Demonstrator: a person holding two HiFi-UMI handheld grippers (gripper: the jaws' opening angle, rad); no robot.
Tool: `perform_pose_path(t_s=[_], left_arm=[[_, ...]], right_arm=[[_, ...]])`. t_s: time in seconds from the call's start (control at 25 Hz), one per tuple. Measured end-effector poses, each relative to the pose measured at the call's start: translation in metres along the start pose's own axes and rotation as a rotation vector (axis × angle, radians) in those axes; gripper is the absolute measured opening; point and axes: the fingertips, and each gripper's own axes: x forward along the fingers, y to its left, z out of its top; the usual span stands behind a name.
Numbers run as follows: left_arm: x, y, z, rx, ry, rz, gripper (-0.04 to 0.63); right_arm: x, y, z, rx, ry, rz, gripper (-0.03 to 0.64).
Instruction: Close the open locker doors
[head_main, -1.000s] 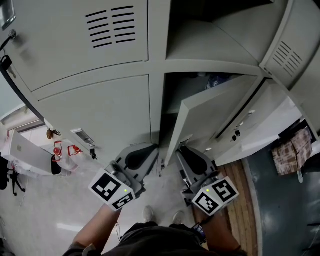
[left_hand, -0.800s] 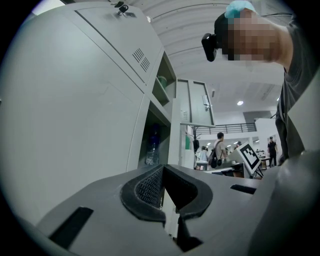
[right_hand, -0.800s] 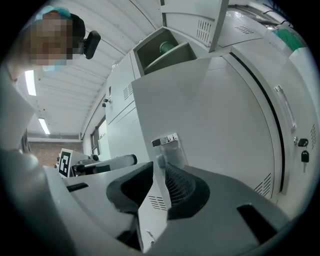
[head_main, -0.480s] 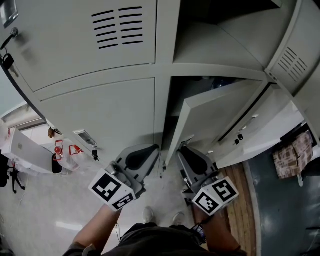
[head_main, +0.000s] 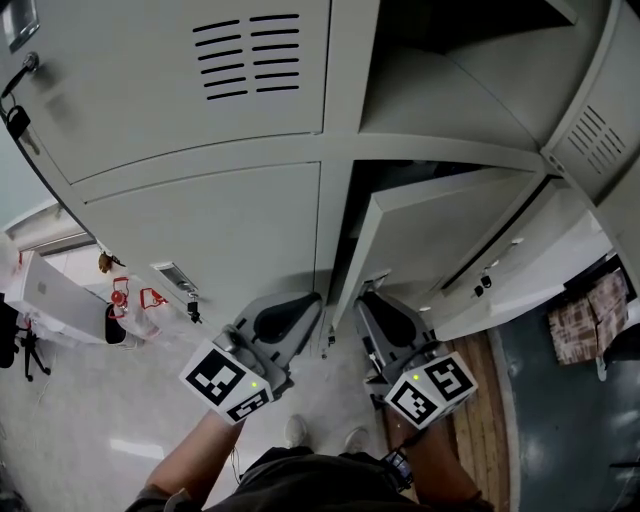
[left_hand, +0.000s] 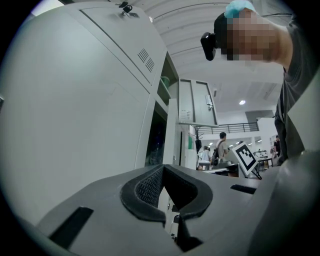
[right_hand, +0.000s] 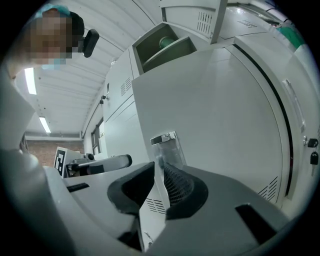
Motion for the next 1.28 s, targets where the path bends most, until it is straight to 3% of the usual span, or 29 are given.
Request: perform_pose_path(t_s=[1.28], left_arm=[[-0.004,0.031,0.000,0.007,0.006,0.090,0.009]], right_arm=[[0.042,-0.018,0.000,-0.007,0.025,0.037,0.046]])
